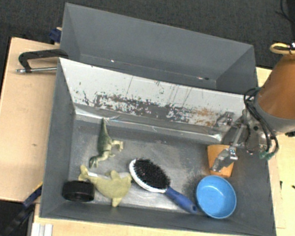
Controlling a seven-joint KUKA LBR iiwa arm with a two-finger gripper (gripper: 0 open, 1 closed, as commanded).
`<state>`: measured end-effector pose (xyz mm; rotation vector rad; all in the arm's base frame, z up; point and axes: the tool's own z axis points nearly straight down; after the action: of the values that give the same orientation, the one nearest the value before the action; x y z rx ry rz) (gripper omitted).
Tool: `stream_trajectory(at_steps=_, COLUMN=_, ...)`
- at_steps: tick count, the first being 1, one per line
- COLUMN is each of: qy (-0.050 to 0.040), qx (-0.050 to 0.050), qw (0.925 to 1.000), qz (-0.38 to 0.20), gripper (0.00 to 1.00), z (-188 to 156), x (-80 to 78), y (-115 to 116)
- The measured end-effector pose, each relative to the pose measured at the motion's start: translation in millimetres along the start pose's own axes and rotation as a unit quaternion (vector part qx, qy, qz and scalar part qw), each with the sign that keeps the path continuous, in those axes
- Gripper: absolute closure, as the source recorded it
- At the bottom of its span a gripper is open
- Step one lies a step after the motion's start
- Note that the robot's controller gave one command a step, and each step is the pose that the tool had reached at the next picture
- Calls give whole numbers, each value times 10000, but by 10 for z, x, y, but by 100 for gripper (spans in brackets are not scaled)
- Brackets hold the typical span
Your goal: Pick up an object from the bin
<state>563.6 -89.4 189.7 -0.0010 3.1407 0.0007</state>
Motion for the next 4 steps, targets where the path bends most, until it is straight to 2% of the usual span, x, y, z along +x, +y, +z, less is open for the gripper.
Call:
stream_trajectory(at_steps=1, qy=-51, qx=-81, qw=9981, qz=-616, gripper=0, z=1144, x=-43, y=-401)
stream_trajectory(at_steps=2, qy=-15, qx=-22, qw=9988, qz=-484, gripper=0, z=766, x=80, y=265)
stream_trajectory(at_steps=3, qy=26, qx=-19, qw=9878, qz=-1558, gripper=0, z=911, x=670, y=891)
stream_trajectory(at_steps=4, qy=16, qx=-11, qw=9884, qz=-1520, gripper=0, z=1103, x=715, y=1145)
